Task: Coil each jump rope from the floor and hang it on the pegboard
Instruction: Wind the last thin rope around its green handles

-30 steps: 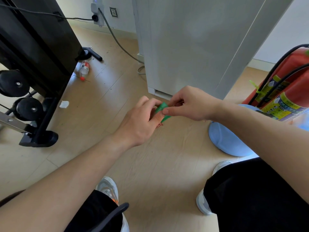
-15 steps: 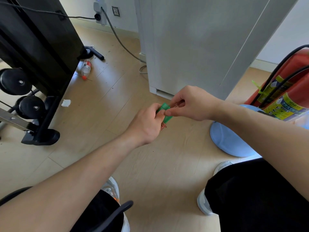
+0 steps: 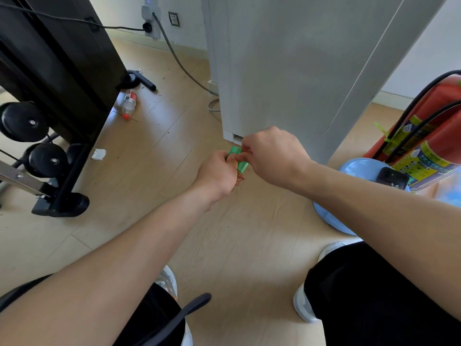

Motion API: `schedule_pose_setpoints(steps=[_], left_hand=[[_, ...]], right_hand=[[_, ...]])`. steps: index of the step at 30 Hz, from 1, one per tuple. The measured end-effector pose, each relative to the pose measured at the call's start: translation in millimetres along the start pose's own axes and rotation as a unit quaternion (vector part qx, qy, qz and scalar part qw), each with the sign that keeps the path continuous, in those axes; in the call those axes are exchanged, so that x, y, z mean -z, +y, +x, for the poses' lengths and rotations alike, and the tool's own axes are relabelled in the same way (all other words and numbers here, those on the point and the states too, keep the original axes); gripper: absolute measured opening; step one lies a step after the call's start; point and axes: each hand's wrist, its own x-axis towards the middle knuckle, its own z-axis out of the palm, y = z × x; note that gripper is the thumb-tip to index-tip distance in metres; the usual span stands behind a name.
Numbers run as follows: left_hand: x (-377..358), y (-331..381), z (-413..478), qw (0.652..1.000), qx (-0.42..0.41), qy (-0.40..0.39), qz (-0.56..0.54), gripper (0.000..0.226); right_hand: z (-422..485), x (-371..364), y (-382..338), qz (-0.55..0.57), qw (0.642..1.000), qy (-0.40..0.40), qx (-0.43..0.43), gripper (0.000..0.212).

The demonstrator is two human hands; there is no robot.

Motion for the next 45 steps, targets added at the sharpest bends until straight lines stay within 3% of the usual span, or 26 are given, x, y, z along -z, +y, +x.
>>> schedule_pose_setpoints(steps=[6, 11, 17, 24, 27, 29, 35, 40, 45], left_hand=[[5, 3, 2, 0.998, 0.018, -0.024, -0.055, 0.032], [4, -1, 10, 1.0, -0.01, -0.003, 0.01, 0.032], [5, -12, 16, 0.994, -0.052, 0.021, 0.089, 0.022], [1, -15, 12, 0.98, -0.074, 0.014, 0.187, 0.017], [-5, -18, 9, 0.976, -0.065, -0.009, 0.209, 0.02], [-6, -18, 9, 0.976, -0.061, -0.008, 0.21, 0.021], [1, -10, 15, 0.989, -0.034, -0.011, 0.144, 0.024], [-6, -10, 11, 0.998, 0.056, -0.033, 0.018, 0.034], [-2, -14, 15, 0.996, 0.068, -0.013, -0.05, 0.028]], right_hand=[[-1, -11, 0, -0.064, 0.995, 0.06, 0.055, 0.012], [-2, -18, -2, -0.069, 0.995, 0.063, 0.039, 0.014], [-2, -13, -4, 0.107, 0.991, -0.02, -0.081, 0.024], [0, -15, 1, 0.141, 0.971, -0.084, -0.172, 0.031], [1, -17, 3, 0.098, 0.974, -0.113, -0.169, 0.035], [1, -20, 2, 0.071, 0.981, -0.091, -0.158, 0.025], [-4, -19, -6, 0.05, 0.993, -0.029, -0.1, 0.011], [-9, -22, -11, -0.017, 0.998, -0.039, -0.041, 0.025], [0, -31, -3, 0.103, 0.989, -0.075, -0.069, 0.023]])
